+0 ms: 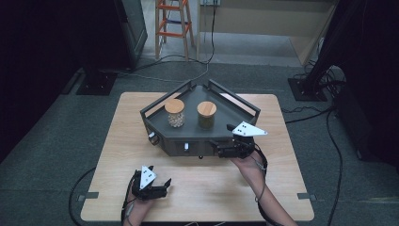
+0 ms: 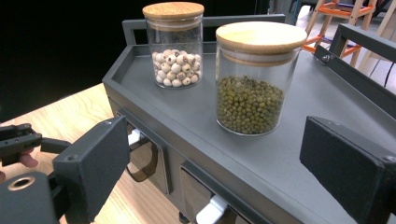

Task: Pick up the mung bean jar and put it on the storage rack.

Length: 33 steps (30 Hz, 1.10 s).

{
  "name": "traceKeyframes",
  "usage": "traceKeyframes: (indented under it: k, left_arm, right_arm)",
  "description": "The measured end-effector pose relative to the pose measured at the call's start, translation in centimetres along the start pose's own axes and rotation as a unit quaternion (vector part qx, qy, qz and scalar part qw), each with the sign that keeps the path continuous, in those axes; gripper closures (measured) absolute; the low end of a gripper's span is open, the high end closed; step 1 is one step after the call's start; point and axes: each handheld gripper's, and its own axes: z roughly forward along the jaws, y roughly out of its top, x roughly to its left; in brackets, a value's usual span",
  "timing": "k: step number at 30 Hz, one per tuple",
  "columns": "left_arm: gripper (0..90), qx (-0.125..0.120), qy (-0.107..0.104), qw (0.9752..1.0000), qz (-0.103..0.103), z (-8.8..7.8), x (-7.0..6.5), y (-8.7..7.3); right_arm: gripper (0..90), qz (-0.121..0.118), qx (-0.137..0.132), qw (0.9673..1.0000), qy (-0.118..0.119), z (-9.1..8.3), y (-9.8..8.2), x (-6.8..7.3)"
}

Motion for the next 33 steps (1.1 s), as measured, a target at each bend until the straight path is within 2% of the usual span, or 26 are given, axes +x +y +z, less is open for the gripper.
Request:
traceKeyframes:
  k: [4,15,21,27,33]
  left_arm:
    - [11.0,0.0,0.0,1.0,0.0,0.0,0.0,0.0]
    - [11.0,0.001,0.0,1.0,0.002,0.0,0.0,0.0]
    - [11.0,0.0,0.001,1.0,0.003,0.0,-0.1,0.0]
    - [11.0,0.0,0.0,1.0,0.009,0.0,-0.2,0.0]
    - [11.0,0.002,0.003,0.9999,0.012,0.1,-0.3,0.1]
  right_arm:
    - [8.4,0.005,0.003,1.0,0.006,-0.2,-0.4,-0.4]
    - [8.5,-0.004,0.003,0.9998,0.019,-1.3,-1.5,-0.4]
    - [8.5,-0.019,0.001,0.9994,0.03,-2.0,-2.4,-0.7]
    - [8.5,-0.013,-0.003,0.9987,0.049,-2.4,-3.1,-1.5]
    - [8.5,-0.01,0.003,0.9988,0.048,-2.7,-3.5,-1.8]
